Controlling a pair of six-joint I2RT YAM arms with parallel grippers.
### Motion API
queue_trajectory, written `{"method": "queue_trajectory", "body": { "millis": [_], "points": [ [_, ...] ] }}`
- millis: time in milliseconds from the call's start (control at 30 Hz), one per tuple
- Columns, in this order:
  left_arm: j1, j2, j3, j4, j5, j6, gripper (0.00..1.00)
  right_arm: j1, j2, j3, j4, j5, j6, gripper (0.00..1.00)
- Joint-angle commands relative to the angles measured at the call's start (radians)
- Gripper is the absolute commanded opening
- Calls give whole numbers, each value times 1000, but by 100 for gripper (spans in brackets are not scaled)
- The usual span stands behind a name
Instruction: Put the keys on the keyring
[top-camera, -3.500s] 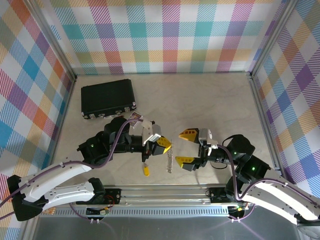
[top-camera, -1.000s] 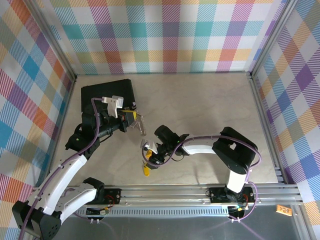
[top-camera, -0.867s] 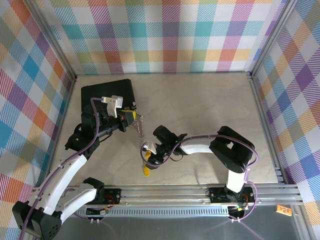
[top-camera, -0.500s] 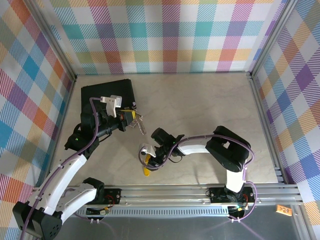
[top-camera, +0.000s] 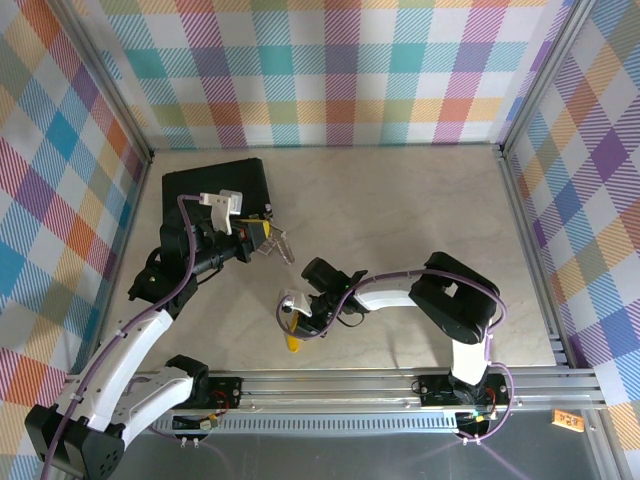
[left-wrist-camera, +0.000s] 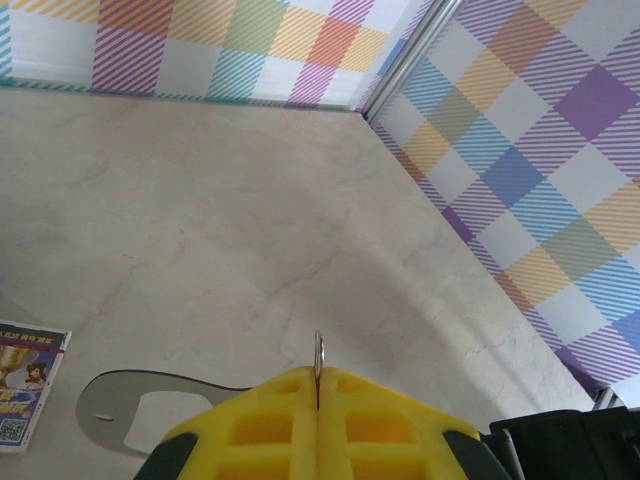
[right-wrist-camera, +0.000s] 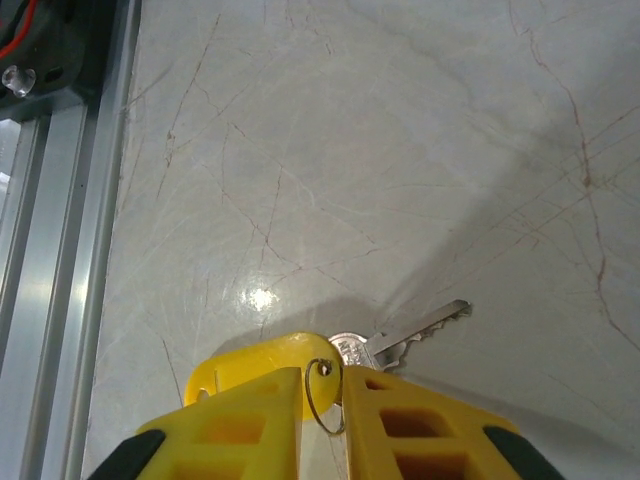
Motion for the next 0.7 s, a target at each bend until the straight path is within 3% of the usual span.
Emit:
{"method": "queue_trajectory", "body": {
  "millis": [0,367,667],
  "points": [
    [16,-22,10,28,23,-8,0,8,4,5,-8,-3,-26,15],
    [16,-33,2,32,31,-10,0,8,-72,-37,14,11,14,1],
    [17,-64,-62,83,35,-47,0,8,-260,-99,-177,221,79,0]
  ]
}}
